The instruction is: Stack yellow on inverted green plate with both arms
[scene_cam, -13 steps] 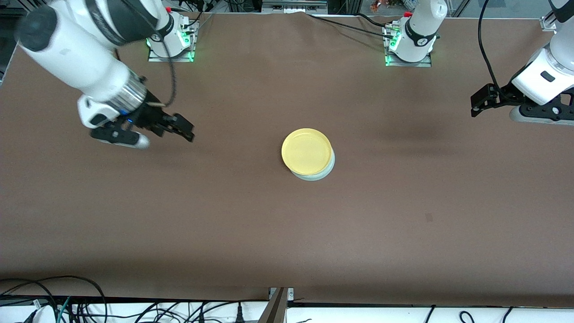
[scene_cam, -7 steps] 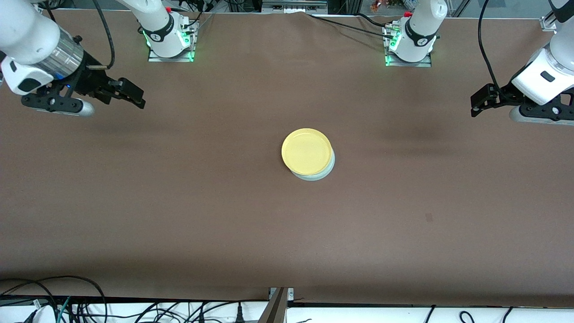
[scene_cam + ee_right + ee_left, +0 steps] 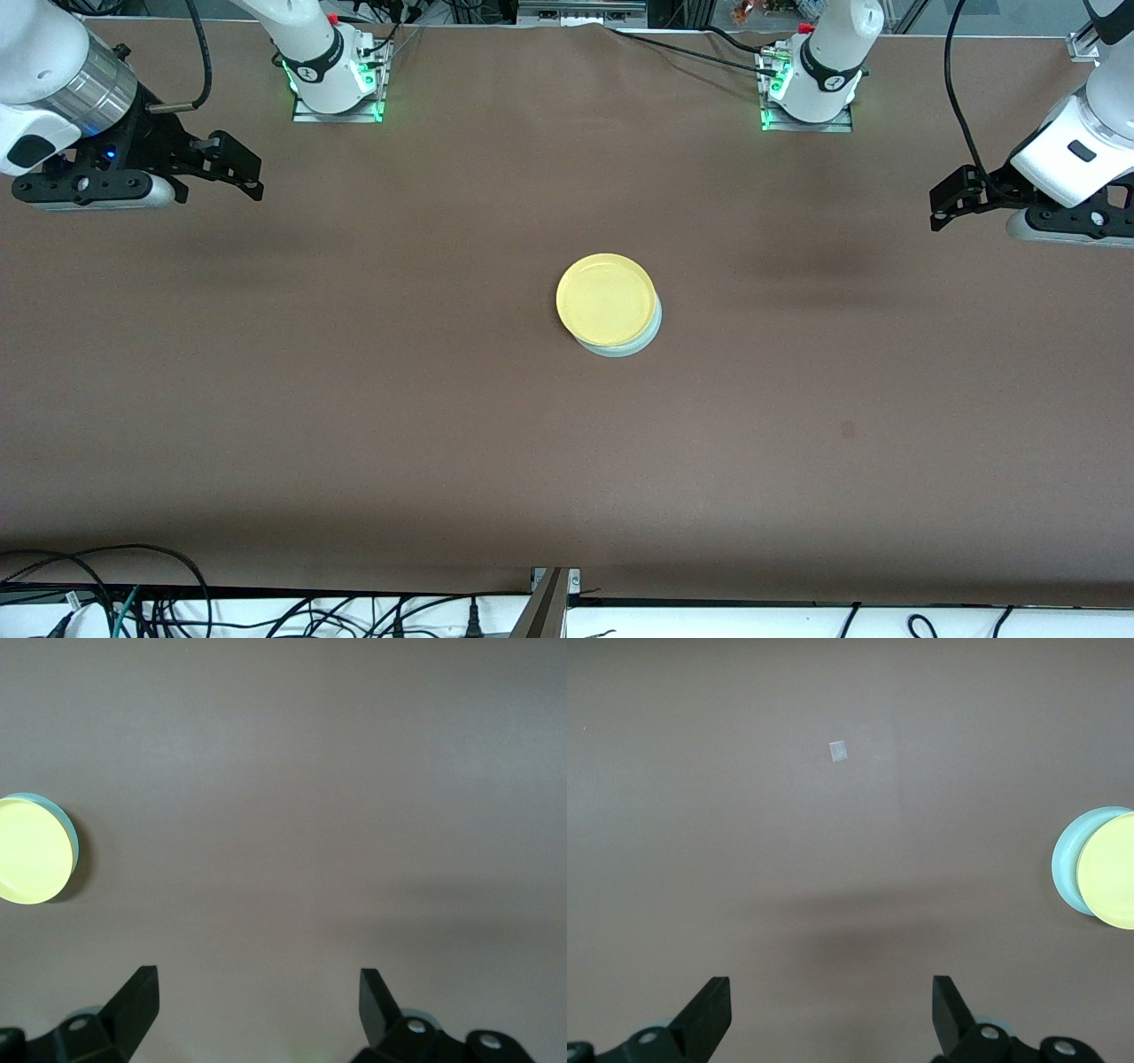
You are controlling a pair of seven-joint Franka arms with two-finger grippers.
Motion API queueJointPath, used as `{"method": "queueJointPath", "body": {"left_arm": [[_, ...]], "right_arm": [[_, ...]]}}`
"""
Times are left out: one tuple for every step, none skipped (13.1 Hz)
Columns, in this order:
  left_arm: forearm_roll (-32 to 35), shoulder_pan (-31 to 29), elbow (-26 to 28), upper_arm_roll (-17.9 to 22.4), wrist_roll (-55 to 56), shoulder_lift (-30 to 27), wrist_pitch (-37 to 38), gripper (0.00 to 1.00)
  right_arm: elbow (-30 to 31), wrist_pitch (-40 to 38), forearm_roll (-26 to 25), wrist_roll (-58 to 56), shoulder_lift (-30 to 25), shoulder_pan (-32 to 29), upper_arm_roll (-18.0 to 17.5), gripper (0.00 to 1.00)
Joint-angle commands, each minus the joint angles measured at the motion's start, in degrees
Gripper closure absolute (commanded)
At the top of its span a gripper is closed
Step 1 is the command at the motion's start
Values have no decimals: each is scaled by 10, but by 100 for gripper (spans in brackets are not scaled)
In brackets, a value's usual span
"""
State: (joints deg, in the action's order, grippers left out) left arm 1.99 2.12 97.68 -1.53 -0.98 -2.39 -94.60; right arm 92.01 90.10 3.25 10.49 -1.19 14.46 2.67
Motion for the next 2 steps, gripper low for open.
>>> {"method": "queueJointPath", "body": {"left_arm": [[4, 0, 4, -1, -4, -5, -4, 0], [4, 0, 3, -1, -4, -5, -4, 0]], "right_arm": [[-10, -12, -10, -12, -2, -9, -10, 0], [-11, -12, -10, -11, -2, -9, -11, 0]]}}
